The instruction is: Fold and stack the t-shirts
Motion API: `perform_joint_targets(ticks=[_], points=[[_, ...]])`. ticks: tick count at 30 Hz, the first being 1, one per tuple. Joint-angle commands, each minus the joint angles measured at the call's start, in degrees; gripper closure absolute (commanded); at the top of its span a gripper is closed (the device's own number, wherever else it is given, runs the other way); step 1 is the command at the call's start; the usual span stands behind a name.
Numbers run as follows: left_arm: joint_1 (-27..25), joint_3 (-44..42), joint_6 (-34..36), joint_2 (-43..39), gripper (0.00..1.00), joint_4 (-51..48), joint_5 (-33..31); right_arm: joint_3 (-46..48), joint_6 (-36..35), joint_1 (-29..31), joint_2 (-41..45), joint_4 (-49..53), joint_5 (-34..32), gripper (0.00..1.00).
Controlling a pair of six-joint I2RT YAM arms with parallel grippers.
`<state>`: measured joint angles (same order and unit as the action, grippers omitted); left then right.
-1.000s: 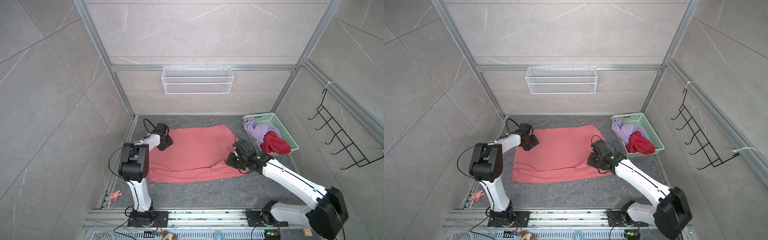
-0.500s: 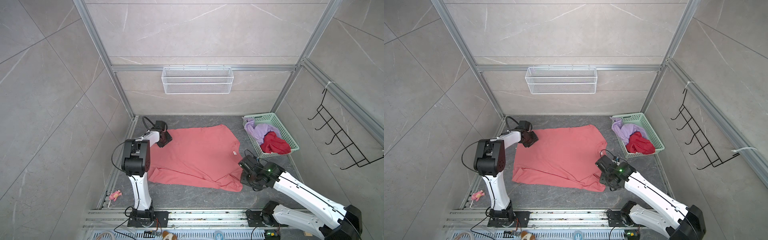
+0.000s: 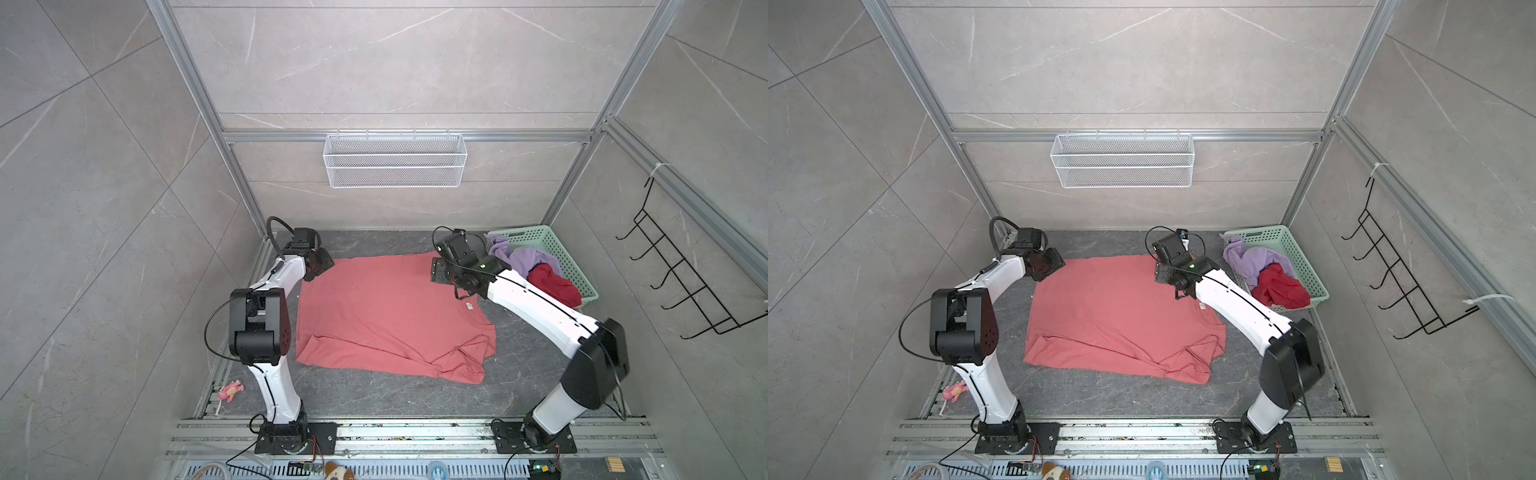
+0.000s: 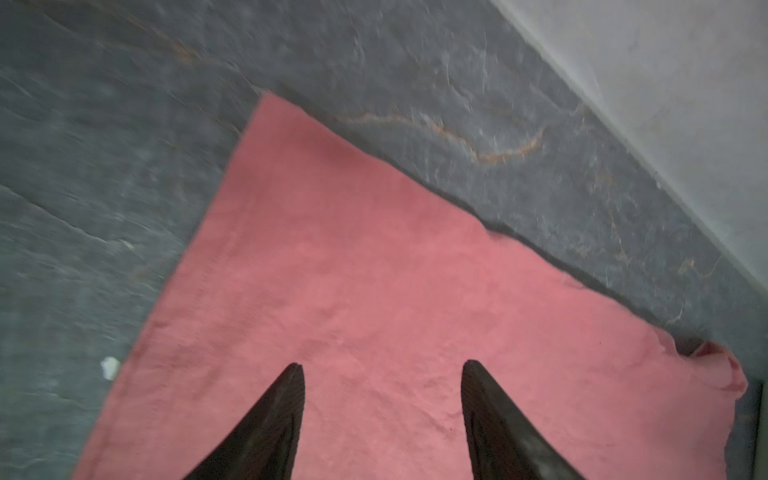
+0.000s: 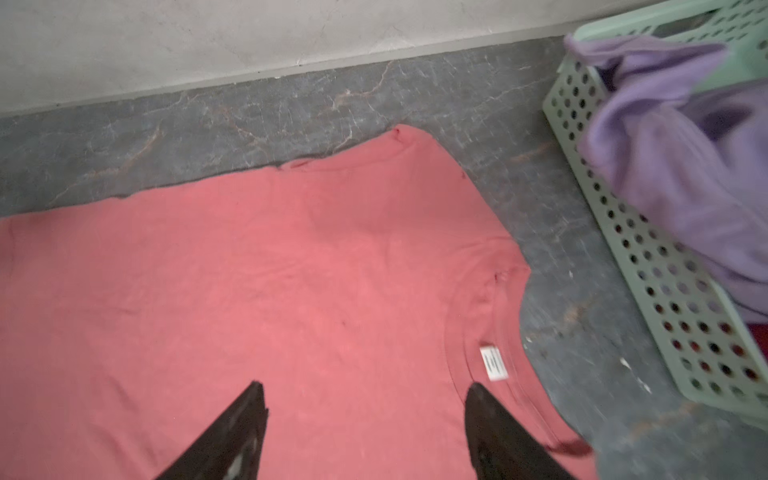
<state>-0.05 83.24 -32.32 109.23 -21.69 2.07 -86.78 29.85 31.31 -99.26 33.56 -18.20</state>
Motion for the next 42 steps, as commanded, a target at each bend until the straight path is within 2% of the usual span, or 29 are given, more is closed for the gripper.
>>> perform_joint_targets(ticks=[1,5,9,13,21,28,31,33,35,38,40,42], points=[[3.3,2.9,2.9,1.2,0.34,-1.8,1.4,-4.6,-4.3,-5.8,-6.3,-5.0,8.7,0.11],[5.0,8.6,4.9,6.5,0.34,-3.3,2.3,-10.3,-6.2,-9.4,-14.1,-7.9,11.2,0.10],[5.4,14.1,6.9,11.1,0.34,-5.7,0.7,-17.0,-7.0,-11.9,-21.4,-7.9,14.5,0.10],[5.9,18.2,7.1,15.8,0.35,-6.8,3.7,-24.4,-6.6,-14.0,-29.4,-5.7,18.2,0.10],[5.8,22.4,5.6,21.6,0.39,-7.2,6.3,-34.8,-6.8,-15.1,-39.8,-1.4,15.8,0.13],[5.1,22.6,4.1,23.9,0.44,-7.8,7.8,-47.9,-6.4,-15.4,-50.3,6.0,18.9,0.16],[5.1,24.1,3.7,26.9,0.47,-8.4,8.2,-50.8,-6.0,-15.4,-52.6,7.5,20.9,0.25],[5.0,25.9,3.5,28.1,0.51,-9.8,8.1,-52.2,-5.5,-15.3,-53.7,8.4,21.8,0.36],[4.8,27.8,3.6,29.2,0.59,-11.4,7.8,-52.3,-5.2,-15.3,-54.0,8.5,22.8,0.55],[4.4,28.6,3.9,30.1,0.79,-12.2,7.8,-52.3,-4.7,-15.3,-54.5,8.8,23.8,0.80],[4.0,28.4,3.9,30.1,0.98,-12.1,8.4,-52.2,-4.5,-15.3,-54.2,9.5,23.8,0.94],[3.8,27.9,3.8,29.4,1.00,-11.8,8.8,-51.5,-4.4,-15.3,-52.8,9.6,23.2,0.99]])
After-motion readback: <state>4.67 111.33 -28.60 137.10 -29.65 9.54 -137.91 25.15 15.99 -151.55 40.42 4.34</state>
